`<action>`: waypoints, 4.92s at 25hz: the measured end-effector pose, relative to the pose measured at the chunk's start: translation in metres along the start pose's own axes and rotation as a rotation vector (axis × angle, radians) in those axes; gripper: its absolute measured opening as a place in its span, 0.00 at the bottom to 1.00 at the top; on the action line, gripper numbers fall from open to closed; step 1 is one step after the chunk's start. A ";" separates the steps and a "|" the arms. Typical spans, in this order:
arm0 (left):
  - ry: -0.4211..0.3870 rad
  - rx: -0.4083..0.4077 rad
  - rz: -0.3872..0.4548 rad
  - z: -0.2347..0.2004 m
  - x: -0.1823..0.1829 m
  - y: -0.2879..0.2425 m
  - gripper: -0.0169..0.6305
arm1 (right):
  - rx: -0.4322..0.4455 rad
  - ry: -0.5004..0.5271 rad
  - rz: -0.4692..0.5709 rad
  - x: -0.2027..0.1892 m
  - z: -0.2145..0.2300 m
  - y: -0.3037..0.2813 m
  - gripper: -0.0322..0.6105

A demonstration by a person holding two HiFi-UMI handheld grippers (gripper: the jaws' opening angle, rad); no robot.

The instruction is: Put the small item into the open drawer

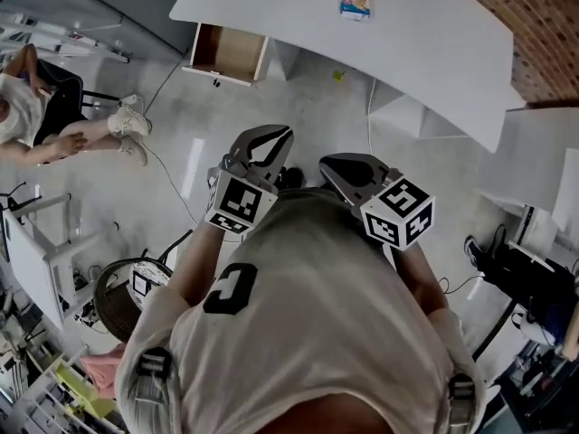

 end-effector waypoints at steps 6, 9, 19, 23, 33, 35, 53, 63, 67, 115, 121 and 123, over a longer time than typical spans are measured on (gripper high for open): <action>-0.026 -0.009 -0.006 0.021 0.029 -0.028 0.05 | -0.001 -0.014 0.032 0.005 0.029 0.031 0.06; -0.037 -0.011 -0.015 0.029 0.041 -0.043 0.05 | 0.002 -0.004 0.042 0.010 0.044 0.044 0.06; -0.086 0.004 -0.060 0.062 0.072 -0.095 0.05 | 0.056 -0.001 0.065 0.010 0.098 0.081 0.06; -0.065 0.060 -0.068 0.061 0.086 -0.108 0.05 | 0.111 0.009 0.051 0.015 0.117 0.086 0.06; 0.077 0.256 -0.076 0.039 0.089 -0.071 0.05 | 0.328 0.028 0.020 0.045 0.110 0.056 0.06; 0.097 0.271 -0.073 0.037 0.086 -0.061 0.05 | 0.349 0.026 0.006 0.046 0.101 0.049 0.06; 0.073 0.271 -0.047 -0.036 0.054 -0.050 0.05 | 0.272 0.054 -0.026 0.087 0.103 -0.010 0.06; 0.106 0.247 0.028 -0.120 0.011 -0.029 0.05 | 0.196 0.077 -0.049 0.127 0.092 -0.090 0.06; 0.139 0.227 0.032 -0.149 -0.003 -0.035 0.05 | 0.154 0.056 -0.060 0.141 0.101 -0.107 0.06; 0.214 0.398 -0.185 -0.190 0.052 -0.173 0.05 | -0.189 0.782 -0.601 0.074 0.449 -0.137 0.20; 0.231 0.441 -0.178 -0.191 0.044 -0.155 0.05 | -0.193 0.758 -0.609 0.075 0.452 -0.139 0.15; 0.242 0.450 -0.173 -0.190 0.039 -0.147 0.05 | -0.215 0.754 -0.613 0.076 0.453 -0.140 0.11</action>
Point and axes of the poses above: the fingertips, and each gripper's own axes: y backward along the fingers, z to its right, x out of its top, the point moved 8 cm from there along y, backward along the fingers
